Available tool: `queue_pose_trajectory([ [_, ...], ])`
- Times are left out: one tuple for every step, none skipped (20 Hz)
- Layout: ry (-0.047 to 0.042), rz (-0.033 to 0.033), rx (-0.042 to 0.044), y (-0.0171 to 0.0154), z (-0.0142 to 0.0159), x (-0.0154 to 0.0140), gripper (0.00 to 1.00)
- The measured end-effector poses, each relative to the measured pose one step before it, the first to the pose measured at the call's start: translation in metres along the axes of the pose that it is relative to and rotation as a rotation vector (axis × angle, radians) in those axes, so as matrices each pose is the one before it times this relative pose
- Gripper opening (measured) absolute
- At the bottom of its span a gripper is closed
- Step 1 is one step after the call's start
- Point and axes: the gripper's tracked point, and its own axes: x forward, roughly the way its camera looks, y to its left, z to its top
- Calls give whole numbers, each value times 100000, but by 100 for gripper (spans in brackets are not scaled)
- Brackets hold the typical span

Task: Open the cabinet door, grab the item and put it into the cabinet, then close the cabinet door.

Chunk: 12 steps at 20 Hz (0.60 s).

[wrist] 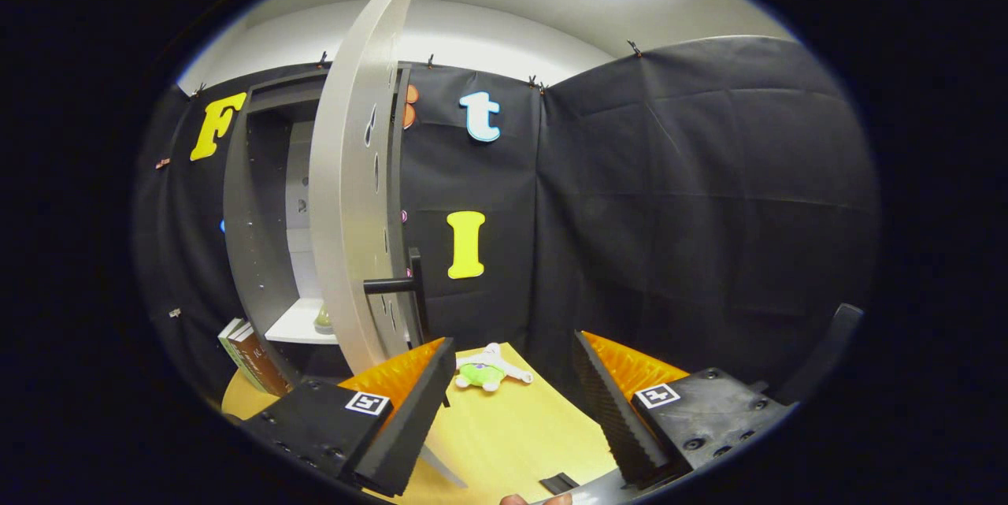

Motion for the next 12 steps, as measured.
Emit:
queue_pose_trajectory([
  [488,789,-201,542,-137,299,96],
  [169,1186,235,312,94,-153,97],
  [247,1349,28,116,184,-98,97],
  [230,982,-25,122,158,-299,97],
  [158,830,-15,243,231,-292,97],
  [266,1025,296,386,157,-435,97],
  [333,1462,627,677,199,-639,97],
  [500,1597,551,950,-45,-599,97],
  [160,1720,622,301,51,-64,97],
  [590,2098,305,563,-51,-8,97],
  [200,2082,134,1378,-141,-231,97],
  [328,1929,83,1937,-554,-62,97],
])
